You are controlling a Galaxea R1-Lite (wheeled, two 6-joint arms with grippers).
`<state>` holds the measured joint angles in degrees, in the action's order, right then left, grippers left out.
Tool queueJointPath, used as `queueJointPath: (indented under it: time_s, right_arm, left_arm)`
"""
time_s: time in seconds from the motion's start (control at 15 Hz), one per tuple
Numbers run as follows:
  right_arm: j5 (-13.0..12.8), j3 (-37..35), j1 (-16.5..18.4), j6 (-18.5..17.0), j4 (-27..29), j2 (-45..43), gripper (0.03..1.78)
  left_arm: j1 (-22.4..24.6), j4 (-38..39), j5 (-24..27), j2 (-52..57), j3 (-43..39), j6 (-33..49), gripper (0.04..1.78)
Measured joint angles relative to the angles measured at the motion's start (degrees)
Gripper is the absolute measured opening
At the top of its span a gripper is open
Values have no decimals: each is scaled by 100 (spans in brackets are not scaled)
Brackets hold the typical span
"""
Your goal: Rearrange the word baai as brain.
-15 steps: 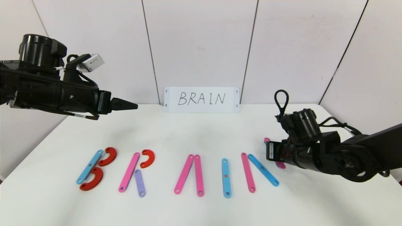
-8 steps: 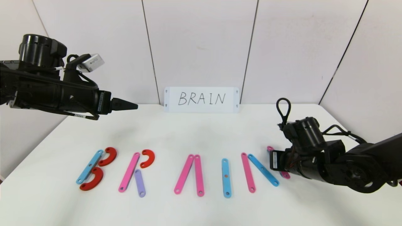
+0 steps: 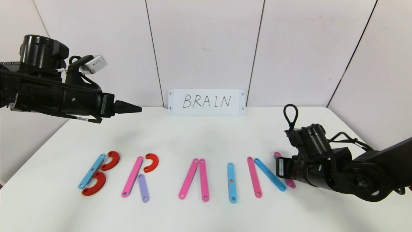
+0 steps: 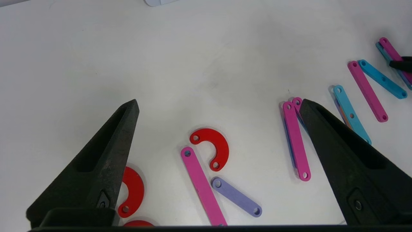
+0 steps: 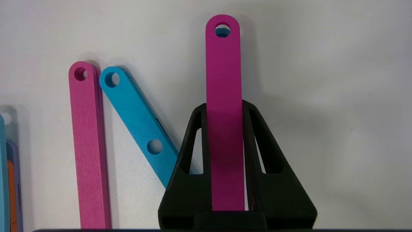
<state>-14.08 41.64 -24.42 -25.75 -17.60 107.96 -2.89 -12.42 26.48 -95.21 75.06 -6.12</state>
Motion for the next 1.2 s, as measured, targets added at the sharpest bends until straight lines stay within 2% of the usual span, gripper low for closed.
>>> queueJointPath:
  time_s: [0.2,0.33,0.67,0.8,1.0,1.2]
  right_arm:
    - [2,-52,-5,-2,5,-20,39]
    - [2,-69,-6,-49,5,-41,55]
    - [2,-112,-22,-134,13,-90,135]
    - [2,-118,-22,-134,20,-162,158]
    - [2,-122,-17,-129,46,-284,174]
    - [17,-101,-22,-60,90,-435,174]
  left_arm:
    - [0,2,0,0,0,0,174]
    - [0,2,0,0,-4,-2,174]
    - [-22,2,1,0,-23,-2,174]
    - [-33,0,1,0,-28,0,174]
    - [-35,0,1,11,-33,-5,174]
    - [-38,2,0,22,-34,-2,174]
